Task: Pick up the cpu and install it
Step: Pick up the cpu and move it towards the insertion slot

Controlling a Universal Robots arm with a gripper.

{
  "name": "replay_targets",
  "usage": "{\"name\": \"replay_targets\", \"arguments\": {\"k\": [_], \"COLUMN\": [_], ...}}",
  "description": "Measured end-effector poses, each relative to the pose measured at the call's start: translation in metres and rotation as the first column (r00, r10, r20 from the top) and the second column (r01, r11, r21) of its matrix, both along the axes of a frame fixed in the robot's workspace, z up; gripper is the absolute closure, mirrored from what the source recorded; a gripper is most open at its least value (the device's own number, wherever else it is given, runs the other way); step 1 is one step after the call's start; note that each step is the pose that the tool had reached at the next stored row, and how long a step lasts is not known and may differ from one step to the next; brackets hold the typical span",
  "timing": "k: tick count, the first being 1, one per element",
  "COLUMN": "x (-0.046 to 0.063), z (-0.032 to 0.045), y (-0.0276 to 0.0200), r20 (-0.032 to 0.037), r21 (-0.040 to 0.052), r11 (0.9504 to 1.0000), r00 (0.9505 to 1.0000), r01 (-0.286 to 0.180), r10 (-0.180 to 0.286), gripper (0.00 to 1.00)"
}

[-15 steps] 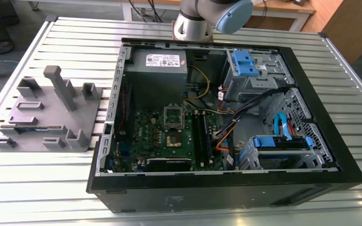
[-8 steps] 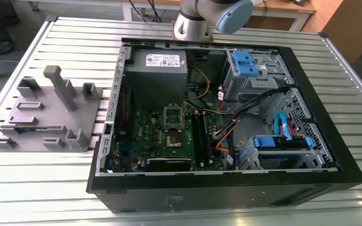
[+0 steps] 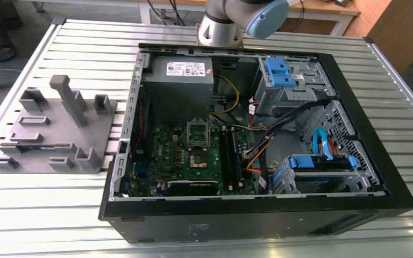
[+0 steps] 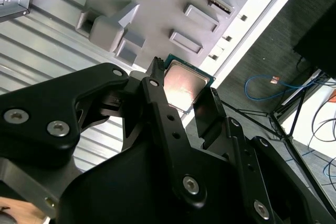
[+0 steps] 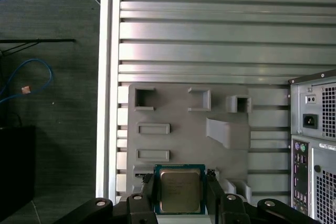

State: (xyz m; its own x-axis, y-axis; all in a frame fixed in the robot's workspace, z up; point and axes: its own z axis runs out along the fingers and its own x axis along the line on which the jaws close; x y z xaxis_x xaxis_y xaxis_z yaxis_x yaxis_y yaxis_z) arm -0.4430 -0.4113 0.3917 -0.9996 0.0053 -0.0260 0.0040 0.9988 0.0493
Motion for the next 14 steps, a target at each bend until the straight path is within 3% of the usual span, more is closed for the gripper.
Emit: {"name": "replay_targets", "arguments": {"k": [14], "x": [0.0073], "z": [0.0], "y": [0.0], "r20": [0.0], "r21": [0.0], "r11": [1.0], "r00": [1.0], "r01": [0.0], "r10": [0.0], "gripper": [0.53]}}
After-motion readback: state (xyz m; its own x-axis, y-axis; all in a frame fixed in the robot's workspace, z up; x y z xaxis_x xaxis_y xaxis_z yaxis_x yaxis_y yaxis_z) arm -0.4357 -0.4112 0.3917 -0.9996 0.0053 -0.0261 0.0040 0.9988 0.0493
